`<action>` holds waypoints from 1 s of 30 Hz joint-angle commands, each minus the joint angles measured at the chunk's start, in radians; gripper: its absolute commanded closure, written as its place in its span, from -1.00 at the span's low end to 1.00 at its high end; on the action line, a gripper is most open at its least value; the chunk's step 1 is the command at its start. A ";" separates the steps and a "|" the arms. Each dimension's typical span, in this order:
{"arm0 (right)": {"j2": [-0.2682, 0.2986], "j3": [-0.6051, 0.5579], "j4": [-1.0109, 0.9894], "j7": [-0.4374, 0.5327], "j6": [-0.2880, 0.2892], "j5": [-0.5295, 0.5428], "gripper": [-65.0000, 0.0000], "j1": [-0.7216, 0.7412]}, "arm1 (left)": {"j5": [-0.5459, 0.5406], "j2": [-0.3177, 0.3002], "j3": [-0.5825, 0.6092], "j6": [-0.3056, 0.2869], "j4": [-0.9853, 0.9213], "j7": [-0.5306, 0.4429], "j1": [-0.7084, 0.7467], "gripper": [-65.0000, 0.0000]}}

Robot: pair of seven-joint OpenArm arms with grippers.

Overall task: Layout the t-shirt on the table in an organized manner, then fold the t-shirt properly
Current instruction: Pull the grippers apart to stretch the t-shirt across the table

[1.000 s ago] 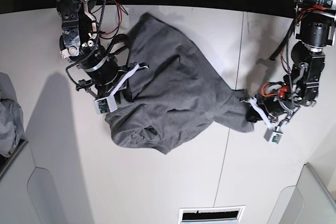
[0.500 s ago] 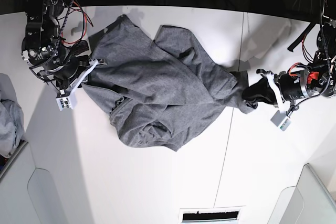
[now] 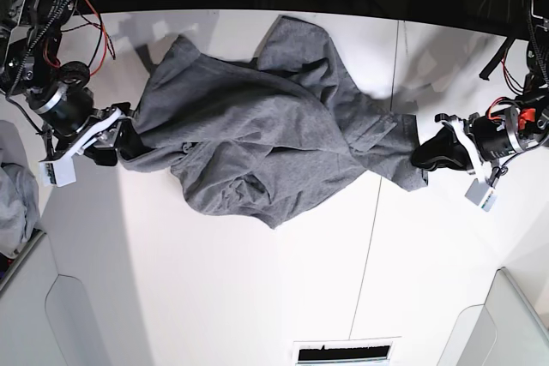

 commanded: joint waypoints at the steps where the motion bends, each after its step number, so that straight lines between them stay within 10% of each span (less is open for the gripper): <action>1: 0.001 0.000 0.027 0.024 0.011 0.018 0.04 0.016 | -0.019 -0.019 -0.009 -0.012 0.016 -0.014 -0.014 1.00; 11: -0.011 0.131 0.056 0.117 -0.092 -0.180 0.05 0.082 | 0.146 -0.023 -0.010 -0.011 0.006 -0.060 -0.015 1.00; 21: 0.077 0.225 0.047 0.117 -0.106 -0.175 0.04 0.116 | 0.148 -0.026 -0.085 -0.011 0.006 -0.068 -0.021 1.00; 25: 0.078 0.214 0.044 0.113 -0.074 -0.121 -0.41 0.112 | 0.136 -0.025 -0.092 -0.011 0.006 -0.067 -0.020 1.00; 30: 0.058 0.160 0.041 -0.009 -0.061 -0.022 -0.40 0.110 | 0.137 -0.025 -0.092 -0.011 0.006 -0.079 -0.020 1.00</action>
